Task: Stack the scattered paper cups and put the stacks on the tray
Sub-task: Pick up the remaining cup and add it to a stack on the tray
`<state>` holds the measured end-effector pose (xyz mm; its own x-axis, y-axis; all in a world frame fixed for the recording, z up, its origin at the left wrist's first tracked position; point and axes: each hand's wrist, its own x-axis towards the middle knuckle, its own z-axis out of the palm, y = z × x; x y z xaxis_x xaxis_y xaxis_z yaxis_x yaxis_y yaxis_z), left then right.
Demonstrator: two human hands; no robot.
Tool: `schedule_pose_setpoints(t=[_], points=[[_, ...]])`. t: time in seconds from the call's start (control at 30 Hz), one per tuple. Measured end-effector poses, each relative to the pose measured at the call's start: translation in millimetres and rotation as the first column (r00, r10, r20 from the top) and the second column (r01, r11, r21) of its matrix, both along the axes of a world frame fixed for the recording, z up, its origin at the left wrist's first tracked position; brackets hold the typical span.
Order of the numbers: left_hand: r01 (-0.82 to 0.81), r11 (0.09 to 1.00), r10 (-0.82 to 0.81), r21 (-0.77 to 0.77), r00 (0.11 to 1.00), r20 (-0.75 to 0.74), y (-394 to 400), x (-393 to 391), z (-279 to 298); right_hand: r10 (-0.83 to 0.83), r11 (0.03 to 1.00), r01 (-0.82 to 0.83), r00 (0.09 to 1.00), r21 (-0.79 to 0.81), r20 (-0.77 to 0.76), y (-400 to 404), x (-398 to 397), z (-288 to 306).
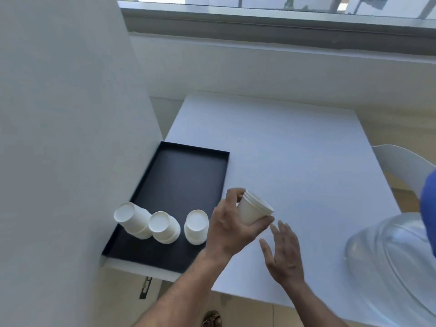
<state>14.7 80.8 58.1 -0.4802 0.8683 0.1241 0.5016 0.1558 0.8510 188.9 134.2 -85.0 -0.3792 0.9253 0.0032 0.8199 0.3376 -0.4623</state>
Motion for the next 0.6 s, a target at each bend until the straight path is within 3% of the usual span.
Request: schedule_pose_setpoints(t=[0.17,0.33,0.47,0.6], points=[[-0.047,0.988,0.012,-0.15,0.974,-0.225,-9.6,-62.7,42.7,0.079,0.994,-0.05,0.944,-0.098,0.321,0.8,-0.9,-27.7],[-0.144,0.911,-0.05,-0.385,0.89,-0.452,-25.2,-117.4,73.5,0.12,0.983,-0.052,0.906,-0.174,0.406,-0.6,4.7,-33.9],[-0.225,0.771,-0.209,-0.595,0.794,-0.571,-33.2,-143.9,92.4,0.161,0.969,-0.065,0.899,-0.239,0.406,0.3,3.2,-27.4],[-0.3,0.587,-0.387,-0.752,0.711,-0.587,-33.4,-154.8,95.3,0.213,0.942,-0.077,0.89,-0.326,0.404,3.2,1.8,-21.6]])
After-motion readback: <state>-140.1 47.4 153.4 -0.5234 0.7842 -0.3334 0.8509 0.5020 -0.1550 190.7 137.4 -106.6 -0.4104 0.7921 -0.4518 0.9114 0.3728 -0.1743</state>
